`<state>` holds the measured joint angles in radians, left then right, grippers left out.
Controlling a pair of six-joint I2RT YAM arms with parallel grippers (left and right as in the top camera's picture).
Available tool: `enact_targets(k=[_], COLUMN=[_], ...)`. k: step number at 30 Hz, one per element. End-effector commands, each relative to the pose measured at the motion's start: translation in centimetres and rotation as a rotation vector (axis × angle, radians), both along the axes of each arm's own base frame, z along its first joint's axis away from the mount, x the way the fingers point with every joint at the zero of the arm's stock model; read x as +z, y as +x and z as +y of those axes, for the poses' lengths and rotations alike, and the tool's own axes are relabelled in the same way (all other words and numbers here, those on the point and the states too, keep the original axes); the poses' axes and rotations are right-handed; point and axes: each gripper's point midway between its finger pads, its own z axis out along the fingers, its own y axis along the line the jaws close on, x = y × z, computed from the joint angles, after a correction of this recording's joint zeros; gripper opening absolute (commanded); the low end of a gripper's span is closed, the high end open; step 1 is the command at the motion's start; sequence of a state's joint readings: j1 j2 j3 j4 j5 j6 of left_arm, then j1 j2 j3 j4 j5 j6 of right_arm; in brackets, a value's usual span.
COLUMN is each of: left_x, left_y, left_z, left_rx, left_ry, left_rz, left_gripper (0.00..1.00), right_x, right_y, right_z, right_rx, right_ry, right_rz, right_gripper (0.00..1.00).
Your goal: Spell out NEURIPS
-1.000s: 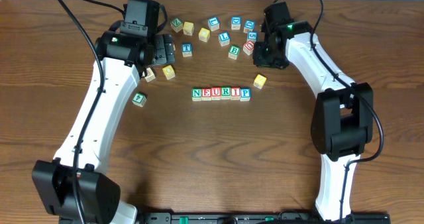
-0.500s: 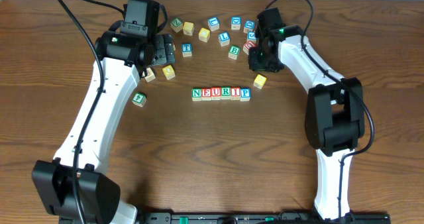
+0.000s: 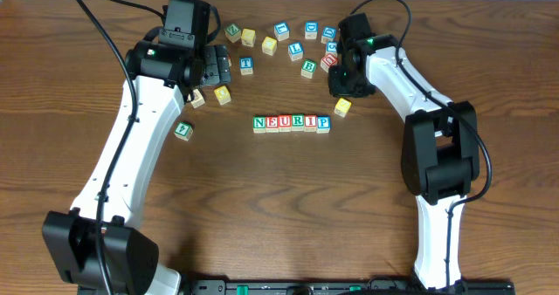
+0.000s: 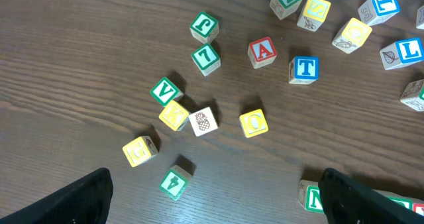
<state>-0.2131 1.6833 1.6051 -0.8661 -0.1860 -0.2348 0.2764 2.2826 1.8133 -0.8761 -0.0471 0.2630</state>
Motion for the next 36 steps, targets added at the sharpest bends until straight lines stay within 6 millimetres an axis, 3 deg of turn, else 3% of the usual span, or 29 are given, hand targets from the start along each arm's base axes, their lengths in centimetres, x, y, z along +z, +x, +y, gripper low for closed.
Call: enact_targets(k=[1,18,36], left_x=[0.3,0.3,0.3], left_y=[0.0,0.0,0.0], left_z=[0.4,0.4,0.4], left_rx=[0.006,0.006,0.006], left_ry=[0.010,0.010,0.010], left_rz=[-0.006,-0.006,-0.006], left_gripper=[0.97,0.98,0.98], right_x=[0.4,0.2,-0.1], right_y=[0.4,-0.4,-1.9], right_z=[-0.6,-1.2,-3.0], right_rx=[-0.022,-0.052,-0.197], right_ry=[-0.028,-0.043,-0.099], right_rz=[-0.014,0.024,0.088], right_gripper=[0.17,0.14,0.13])
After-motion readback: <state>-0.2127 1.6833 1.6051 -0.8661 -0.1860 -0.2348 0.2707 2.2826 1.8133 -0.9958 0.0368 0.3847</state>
